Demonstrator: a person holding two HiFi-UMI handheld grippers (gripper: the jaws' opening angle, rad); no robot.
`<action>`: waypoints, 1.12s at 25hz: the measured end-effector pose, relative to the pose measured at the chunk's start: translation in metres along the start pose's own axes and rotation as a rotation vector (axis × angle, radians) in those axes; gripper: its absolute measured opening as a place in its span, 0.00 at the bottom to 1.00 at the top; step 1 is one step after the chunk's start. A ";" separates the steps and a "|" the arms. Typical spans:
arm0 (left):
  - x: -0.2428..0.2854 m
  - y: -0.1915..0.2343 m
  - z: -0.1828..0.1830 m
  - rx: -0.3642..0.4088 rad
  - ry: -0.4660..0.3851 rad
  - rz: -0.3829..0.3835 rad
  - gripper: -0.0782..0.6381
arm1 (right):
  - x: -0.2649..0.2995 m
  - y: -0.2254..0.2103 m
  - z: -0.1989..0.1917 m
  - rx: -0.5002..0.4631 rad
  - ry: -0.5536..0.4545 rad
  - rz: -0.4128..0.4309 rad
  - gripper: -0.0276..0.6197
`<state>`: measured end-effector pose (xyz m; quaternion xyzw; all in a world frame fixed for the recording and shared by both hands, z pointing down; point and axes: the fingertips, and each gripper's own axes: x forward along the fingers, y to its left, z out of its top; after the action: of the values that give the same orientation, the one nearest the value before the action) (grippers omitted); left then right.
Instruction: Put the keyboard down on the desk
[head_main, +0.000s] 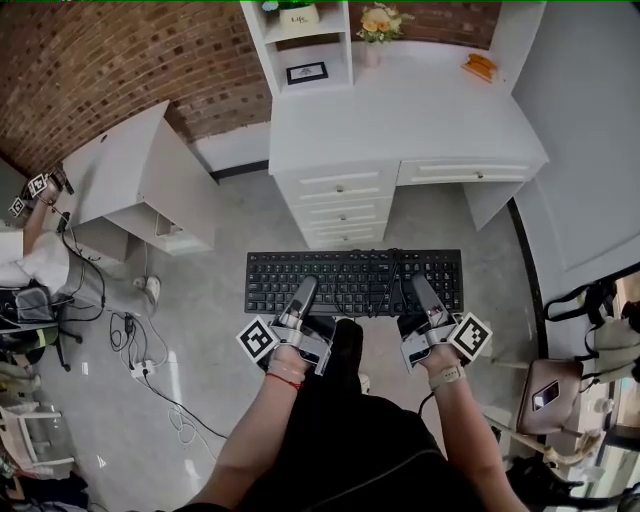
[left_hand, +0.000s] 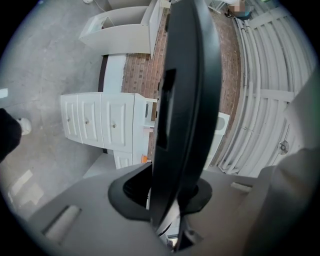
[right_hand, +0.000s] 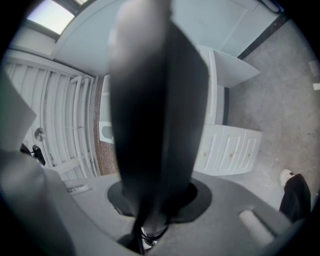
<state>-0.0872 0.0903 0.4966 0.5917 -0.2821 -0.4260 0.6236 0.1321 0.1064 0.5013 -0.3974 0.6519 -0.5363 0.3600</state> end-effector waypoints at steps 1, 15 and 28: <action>0.007 0.003 0.003 -0.003 0.000 0.001 0.21 | 0.007 -0.002 0.004 0.002 -0.001 0.001 0.15; 0.117 0.033 0.066 -0.020 0.029 0.054 0.21 | 0.116 -0.039 0.055 0.017 0.005 -0.049 0.15; 0.193 0.061 0.112 -0.029 0.057 0.100 0.21 | 0.193 -0.070 0.088 0.032 -0.005 -0.086 0.15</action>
<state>-0.0791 -0.1361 0.5427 0.5796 -0.2874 -0.3812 0.6604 0.1382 -0.1126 0.5475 -0.4205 0.6246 -0.5606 0.3448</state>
